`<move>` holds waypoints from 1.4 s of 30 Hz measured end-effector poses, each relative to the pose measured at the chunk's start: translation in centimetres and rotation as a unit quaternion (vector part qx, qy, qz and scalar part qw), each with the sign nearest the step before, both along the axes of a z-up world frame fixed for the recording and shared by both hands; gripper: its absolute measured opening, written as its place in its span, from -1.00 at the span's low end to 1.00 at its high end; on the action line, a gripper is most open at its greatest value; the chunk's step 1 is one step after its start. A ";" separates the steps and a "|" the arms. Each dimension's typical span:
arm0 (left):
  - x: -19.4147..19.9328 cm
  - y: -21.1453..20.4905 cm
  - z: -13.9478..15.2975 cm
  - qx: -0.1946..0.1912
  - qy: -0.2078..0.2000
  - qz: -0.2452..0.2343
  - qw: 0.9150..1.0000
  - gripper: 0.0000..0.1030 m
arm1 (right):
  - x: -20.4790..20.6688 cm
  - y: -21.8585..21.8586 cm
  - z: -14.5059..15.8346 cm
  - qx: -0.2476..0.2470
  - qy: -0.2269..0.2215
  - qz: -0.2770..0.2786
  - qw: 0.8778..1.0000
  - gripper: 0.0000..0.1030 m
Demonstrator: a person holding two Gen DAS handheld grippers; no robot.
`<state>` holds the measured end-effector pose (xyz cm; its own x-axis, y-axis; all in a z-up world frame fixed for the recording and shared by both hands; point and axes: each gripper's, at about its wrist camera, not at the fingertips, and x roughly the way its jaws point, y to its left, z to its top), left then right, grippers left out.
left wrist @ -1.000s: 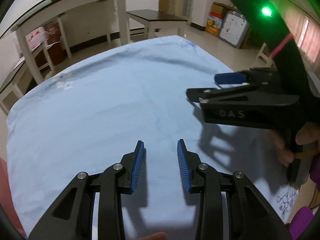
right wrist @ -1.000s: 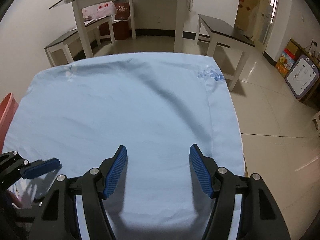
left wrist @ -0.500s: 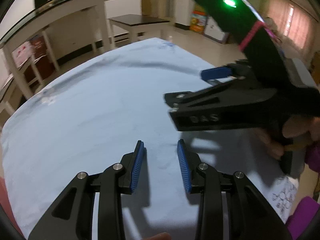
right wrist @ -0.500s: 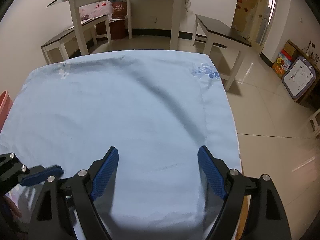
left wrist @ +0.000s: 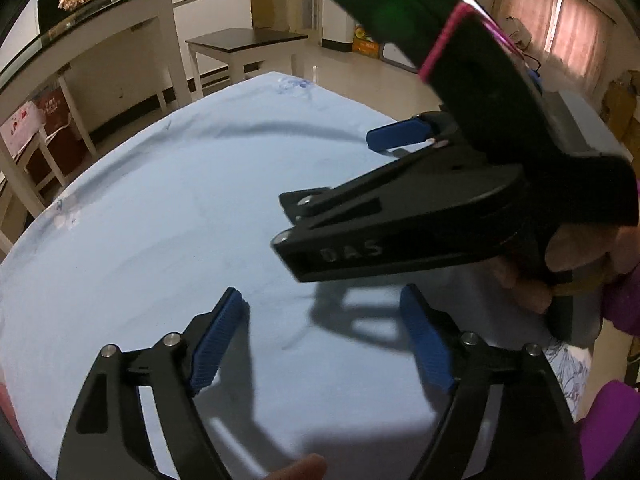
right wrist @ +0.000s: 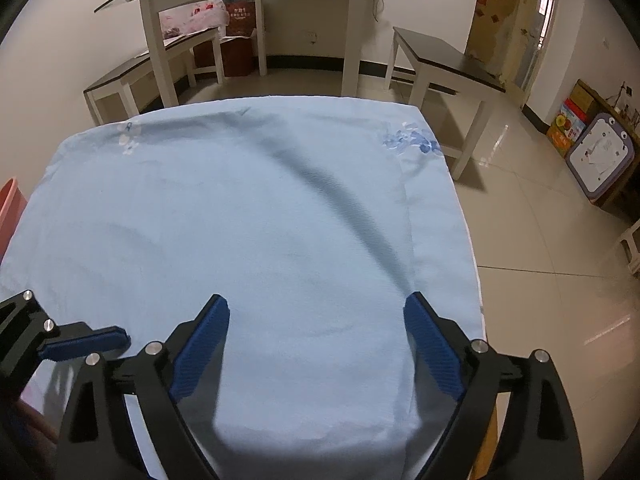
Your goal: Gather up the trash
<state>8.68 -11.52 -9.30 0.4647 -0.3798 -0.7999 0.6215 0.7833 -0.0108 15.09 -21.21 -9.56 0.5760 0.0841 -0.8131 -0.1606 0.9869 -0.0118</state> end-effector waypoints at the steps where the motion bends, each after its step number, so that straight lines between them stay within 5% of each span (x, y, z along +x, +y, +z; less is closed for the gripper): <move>1: 0.1 0.1 0.0 -0.002 0.002 0.002 1.000 0.65 | 0.1 0.1 0.0 0.000 0.000 0.000 1.000 0.73; 8: 0.5 0.2 -0.2 0.002 0.007 0.012 1.000 0.79 | 0.1 0.1 0.0 0.000 0.000 0.000 1.000 0.74; 42: 0.6 0.2 -0.2 0.002 0.007 0.013 1.000 0.80 | 0.1 0.0 0.1 0.000 0.001 0.000 1.000 0.74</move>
